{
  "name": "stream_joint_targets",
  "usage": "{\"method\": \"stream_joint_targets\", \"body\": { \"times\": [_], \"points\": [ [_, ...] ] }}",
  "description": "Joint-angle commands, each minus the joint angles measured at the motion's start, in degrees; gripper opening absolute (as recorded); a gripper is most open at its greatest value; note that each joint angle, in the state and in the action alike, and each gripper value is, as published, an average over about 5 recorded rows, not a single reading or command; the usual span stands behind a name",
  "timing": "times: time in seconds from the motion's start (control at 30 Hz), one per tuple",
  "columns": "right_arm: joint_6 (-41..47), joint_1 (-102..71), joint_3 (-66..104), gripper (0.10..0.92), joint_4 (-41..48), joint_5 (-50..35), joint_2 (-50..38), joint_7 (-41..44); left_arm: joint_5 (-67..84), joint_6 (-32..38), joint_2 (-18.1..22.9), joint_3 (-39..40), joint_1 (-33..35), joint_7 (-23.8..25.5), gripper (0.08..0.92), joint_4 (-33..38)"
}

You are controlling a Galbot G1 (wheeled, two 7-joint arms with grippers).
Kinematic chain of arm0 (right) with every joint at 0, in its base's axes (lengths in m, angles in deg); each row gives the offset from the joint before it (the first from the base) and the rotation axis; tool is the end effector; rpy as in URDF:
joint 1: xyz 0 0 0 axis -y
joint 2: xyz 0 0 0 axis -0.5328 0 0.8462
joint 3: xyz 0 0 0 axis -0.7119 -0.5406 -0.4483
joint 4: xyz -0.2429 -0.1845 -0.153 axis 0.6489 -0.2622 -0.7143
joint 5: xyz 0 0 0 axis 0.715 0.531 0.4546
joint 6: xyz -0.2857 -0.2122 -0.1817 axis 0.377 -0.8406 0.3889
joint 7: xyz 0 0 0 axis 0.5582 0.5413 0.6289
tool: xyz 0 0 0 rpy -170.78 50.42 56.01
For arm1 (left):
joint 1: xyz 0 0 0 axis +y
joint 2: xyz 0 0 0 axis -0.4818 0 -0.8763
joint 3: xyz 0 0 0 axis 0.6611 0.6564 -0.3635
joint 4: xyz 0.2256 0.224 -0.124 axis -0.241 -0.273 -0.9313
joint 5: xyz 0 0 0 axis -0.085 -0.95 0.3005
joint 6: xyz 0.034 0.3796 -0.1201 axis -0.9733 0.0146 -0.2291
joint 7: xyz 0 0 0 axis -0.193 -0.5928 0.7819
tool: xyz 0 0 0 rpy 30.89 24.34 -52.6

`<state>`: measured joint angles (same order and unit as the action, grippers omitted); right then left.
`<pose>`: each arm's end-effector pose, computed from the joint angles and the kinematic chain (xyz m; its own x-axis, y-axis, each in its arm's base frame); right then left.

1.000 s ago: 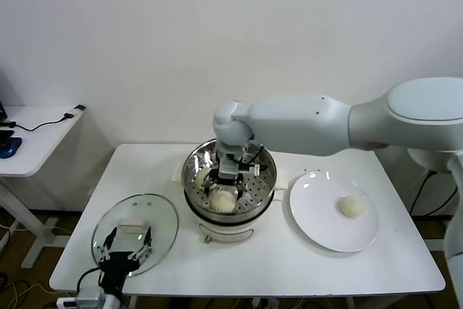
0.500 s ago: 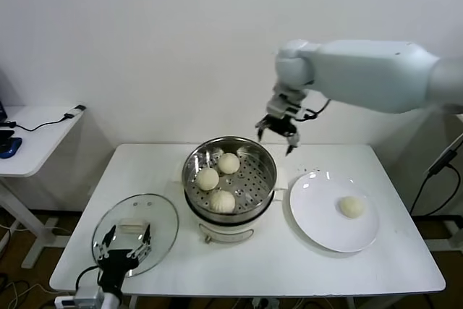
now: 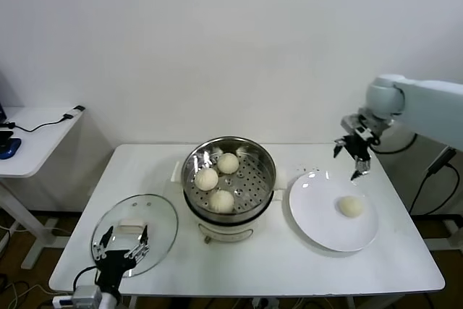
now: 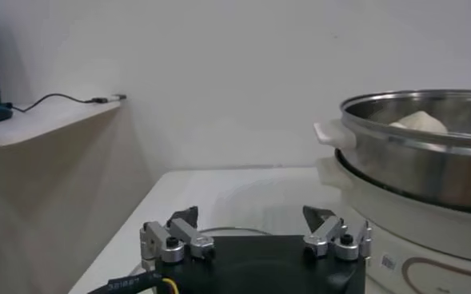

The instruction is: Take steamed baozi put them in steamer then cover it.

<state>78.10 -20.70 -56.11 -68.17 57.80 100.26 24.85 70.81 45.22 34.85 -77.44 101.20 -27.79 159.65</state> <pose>0.5841 -0.1631 -0.1129 -0.0670 -0.0271 0.9974 -0.9772 -0.1999 -0.0711 0.1771 0.0650 -0.3115 -0.9536 -0.0900 0.2872 -0.0763 0.9954 0.0587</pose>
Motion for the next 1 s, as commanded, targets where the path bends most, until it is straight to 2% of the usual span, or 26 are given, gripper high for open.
{"method": "stream_joint_targets", "body": {
  "times": [0.03, 0.23, 0.7, 1.0],
  "points": [
    [7.2, -17.2, 11.3, 0.823, 3.8, 6.1, -6.2, -3.2, 0.0, 0.0, 0.1, -0.1, 0.2, 0.0, 0.823, -0.2],
    [8.1, -21.4, 14.8, 0.823, 5.9, 9.5, -5.6, -4.6, 0.0, 0.1, 0.2, -0.1, 0.3, 0.0, 0.823, -0.5],
    [10.0, -30.4, 24.2, 0.823, 11.2, 9.9, -2.3, -9.6, -0.1, 0.1, 0.0, 0.1, 0.3, 0.0, 0.823, -0.8],
    [9.9, -29.1, 23.5, 0.813, 10.7, 8.9, -1.2, -8.4, -0.1, 0.1, -0.1, 0.2, 0.5, 0.0, 0.823, -0.4]
  ]
}}
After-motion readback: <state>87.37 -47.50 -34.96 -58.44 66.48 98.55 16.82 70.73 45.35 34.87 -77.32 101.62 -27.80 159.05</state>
